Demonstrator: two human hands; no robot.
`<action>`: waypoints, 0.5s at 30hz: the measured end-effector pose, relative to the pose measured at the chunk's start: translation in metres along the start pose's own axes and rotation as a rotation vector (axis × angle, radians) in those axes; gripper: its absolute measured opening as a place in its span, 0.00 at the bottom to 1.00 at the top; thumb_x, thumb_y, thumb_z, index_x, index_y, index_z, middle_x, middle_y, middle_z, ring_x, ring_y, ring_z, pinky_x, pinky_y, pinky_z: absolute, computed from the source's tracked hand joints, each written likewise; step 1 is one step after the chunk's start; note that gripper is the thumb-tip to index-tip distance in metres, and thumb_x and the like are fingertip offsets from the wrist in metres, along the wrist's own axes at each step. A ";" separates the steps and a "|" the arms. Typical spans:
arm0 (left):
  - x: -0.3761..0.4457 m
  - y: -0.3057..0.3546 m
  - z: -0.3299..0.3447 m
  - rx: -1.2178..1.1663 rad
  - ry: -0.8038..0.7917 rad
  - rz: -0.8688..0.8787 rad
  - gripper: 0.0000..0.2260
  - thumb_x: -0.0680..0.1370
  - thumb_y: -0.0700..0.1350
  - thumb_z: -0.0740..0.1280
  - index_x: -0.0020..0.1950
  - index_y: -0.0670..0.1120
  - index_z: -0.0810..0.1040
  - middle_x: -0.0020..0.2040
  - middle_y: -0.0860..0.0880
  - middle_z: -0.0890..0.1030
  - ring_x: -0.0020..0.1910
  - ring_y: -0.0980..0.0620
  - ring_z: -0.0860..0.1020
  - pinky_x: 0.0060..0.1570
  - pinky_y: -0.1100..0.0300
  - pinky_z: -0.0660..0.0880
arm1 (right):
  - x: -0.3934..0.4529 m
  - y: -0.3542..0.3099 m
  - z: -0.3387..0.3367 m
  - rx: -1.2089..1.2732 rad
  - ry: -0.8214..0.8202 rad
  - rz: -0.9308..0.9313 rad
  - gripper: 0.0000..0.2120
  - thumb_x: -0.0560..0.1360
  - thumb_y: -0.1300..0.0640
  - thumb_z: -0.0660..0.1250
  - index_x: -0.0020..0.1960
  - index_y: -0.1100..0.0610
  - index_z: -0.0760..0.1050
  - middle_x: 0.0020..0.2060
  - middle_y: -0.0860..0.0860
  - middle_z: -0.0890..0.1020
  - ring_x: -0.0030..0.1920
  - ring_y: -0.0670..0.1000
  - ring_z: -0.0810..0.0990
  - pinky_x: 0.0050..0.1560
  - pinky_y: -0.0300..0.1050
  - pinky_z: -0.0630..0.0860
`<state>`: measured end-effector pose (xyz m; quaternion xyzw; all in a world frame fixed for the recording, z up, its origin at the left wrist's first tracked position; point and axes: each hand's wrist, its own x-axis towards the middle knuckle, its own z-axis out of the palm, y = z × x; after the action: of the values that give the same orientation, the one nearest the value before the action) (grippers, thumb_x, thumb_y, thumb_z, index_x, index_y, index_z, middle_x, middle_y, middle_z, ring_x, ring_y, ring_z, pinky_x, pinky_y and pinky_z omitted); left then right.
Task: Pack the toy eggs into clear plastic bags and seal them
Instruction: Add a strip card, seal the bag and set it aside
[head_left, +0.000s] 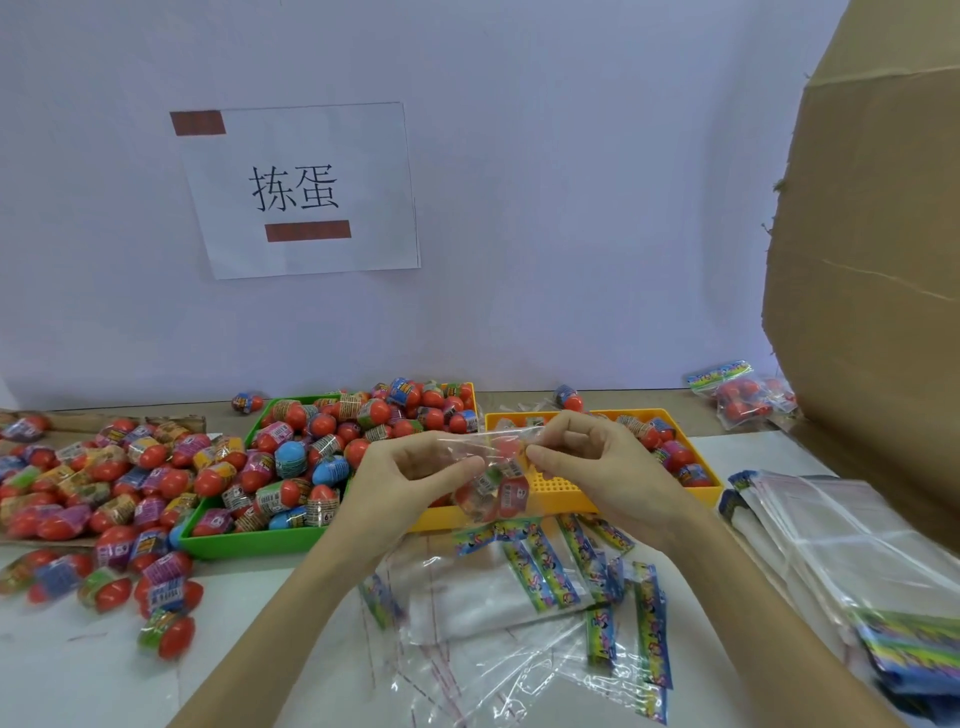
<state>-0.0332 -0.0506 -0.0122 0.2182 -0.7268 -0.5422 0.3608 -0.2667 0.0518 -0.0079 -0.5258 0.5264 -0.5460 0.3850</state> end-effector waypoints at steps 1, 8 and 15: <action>0.000 0.000 0.002 0.001 0.027 0.014 0.10 0.78 0.51 0.77 0.58 0.54 0.89 0.56 0.51 0.89 0.58 0.52 0.86 0.54 0.63 0.82 | 0.001 0.002 0.000 0.025 -0.006 0.011 0.05 0.80 0.56 0.74 0.54 0.55 0.85 0.52 0.54 0.87 0.53 0.48 0.86 0.54 0.37 0.80; 0.001 0.006 0.004 0.107 0.120 0.271 0.08 0.76 0.41 0.76 0.54 0.46 0.90 0.55 0.48 0.88 0.58 0.49 0.85 0.54 0.53 0.85 | 0.004 0.008 -0.006 -0.630 0.329 0.014 0.21 0.84 0.62 0.65 0.76 0.59 0.73 0.78 0.49 0.71 0.72 0.48 0.76 0.66 0.37 0.74; -0.004 0.013 0.018 0.711 0.187 0.846 0.12 0.78 0.38 0.75 0.60 0.48 0.88 0.54 0.47 0.84 0.53 0.44 0.80 0.52 0.57 0.77 | 0.000 -0.006 -0.002 -0.217 0.296 -0.044 0.10 0.85 0.56 0.66 0.57 0.54 0.86 0.48 0.49 0.89 0.52 0.50 0.88 0.52 0.43 0.85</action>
<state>-0.0428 -0.0323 -0.0041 0.0628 -0.8539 -0.0501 0.5142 -0.2678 0.0526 -0.0021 -0.4894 0.6217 -0.5657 0.2324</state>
